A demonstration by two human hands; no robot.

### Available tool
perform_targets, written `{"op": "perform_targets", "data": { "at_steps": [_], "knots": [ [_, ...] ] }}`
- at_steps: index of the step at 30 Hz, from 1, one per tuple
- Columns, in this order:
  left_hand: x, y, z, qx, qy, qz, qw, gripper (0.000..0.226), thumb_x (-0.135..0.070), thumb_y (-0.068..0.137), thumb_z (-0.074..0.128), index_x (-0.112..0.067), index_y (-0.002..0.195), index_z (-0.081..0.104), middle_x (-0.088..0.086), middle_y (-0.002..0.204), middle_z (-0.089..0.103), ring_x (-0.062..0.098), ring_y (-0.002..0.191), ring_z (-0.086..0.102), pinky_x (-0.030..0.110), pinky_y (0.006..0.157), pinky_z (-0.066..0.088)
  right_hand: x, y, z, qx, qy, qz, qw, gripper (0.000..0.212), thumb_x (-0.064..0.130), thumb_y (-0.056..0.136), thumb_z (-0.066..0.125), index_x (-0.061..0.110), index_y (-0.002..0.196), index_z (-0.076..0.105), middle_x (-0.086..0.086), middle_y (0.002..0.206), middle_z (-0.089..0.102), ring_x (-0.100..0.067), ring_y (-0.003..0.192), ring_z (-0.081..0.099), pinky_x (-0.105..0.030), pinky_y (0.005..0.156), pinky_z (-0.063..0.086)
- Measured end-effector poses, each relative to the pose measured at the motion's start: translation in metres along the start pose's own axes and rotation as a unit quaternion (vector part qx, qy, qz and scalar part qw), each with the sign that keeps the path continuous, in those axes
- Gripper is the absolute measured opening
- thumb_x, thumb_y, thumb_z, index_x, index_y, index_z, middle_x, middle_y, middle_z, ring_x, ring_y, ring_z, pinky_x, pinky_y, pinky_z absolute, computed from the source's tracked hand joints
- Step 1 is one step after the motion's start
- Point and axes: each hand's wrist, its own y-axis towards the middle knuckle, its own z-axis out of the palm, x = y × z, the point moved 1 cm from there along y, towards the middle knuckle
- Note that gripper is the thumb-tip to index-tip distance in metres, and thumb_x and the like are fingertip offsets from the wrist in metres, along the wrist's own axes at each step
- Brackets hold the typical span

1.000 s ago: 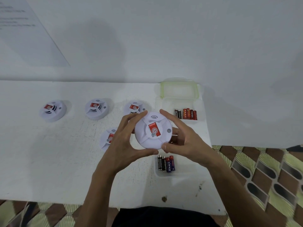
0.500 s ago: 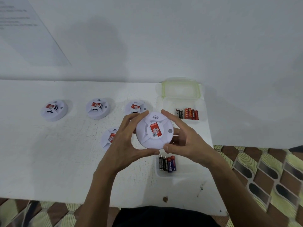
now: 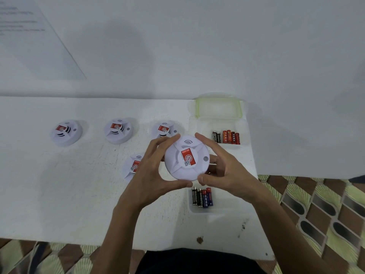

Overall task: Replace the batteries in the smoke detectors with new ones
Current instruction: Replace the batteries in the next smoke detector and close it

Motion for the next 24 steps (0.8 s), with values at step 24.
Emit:
{"op": "perform_targets", "data": {
  "at_steps": [24],
  "knots": [
    [-0.0032,-0.0025,-0.0028,0.025,0.0,-0.033,0.999,0.095,-0.096,0.056,0.037,-0.028,0.122,0.024,-0.02,0.122,0.028,-0.004,0.105,0.043,0.001,0.1,0.018,0.0034,-0.0009,0.0034,-0.01,-0.014,0.002,1.0,0.085,-0.004,0.085,0.069,0.048,0.142,0.033,-0.001,0.121,0.065,-0.023,0.096,0.067,-0.035,0.085,0.058]
  ]
}}
